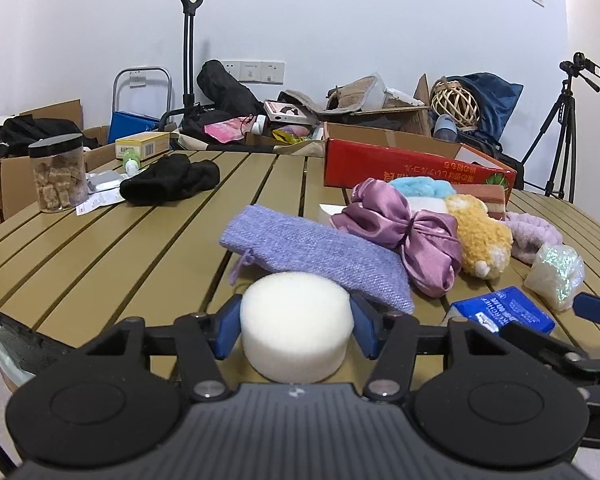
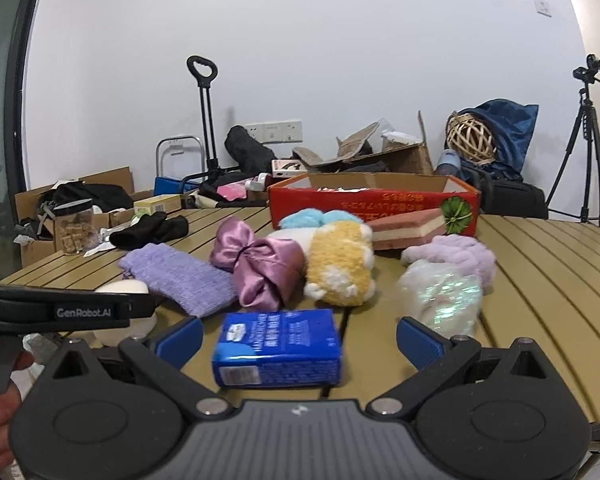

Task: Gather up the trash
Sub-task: 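Close the left tool on the white sponge while the right tool grasps the blue tissue pack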

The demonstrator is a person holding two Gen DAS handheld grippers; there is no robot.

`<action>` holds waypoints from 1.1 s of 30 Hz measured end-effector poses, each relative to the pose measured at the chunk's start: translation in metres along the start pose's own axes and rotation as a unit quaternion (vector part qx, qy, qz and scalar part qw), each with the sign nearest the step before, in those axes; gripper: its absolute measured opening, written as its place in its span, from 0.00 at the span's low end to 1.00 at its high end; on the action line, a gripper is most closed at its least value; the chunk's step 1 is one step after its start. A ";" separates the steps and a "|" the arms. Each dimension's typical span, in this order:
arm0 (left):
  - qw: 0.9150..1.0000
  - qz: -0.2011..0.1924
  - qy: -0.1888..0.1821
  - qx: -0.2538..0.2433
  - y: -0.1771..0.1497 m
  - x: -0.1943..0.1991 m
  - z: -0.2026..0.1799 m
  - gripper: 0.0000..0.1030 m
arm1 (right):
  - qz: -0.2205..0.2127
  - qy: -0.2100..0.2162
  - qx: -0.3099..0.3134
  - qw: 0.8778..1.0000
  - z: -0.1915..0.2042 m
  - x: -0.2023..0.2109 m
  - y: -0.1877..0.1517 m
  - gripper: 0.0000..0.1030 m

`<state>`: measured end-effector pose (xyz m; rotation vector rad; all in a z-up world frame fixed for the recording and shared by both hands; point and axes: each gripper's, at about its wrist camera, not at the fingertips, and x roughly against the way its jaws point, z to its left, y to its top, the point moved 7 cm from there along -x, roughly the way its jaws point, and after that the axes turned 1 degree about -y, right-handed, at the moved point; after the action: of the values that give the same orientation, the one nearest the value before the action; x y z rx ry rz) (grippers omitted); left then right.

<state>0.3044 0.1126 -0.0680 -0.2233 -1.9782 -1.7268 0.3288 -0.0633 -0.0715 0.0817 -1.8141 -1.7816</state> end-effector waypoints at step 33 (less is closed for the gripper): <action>1.000 0.000 0.001 0.009 -0.003 0.004 0.016 0.56 | 0.027 -0.009 0.008 1.000 0.016 -0.032 -0.012 0.70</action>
<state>0.2954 0.1261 -0.0698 -0.2155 -1.9898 -1.7080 0.3441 -0.0361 -0.0927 0.0221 -1.8252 -1.7362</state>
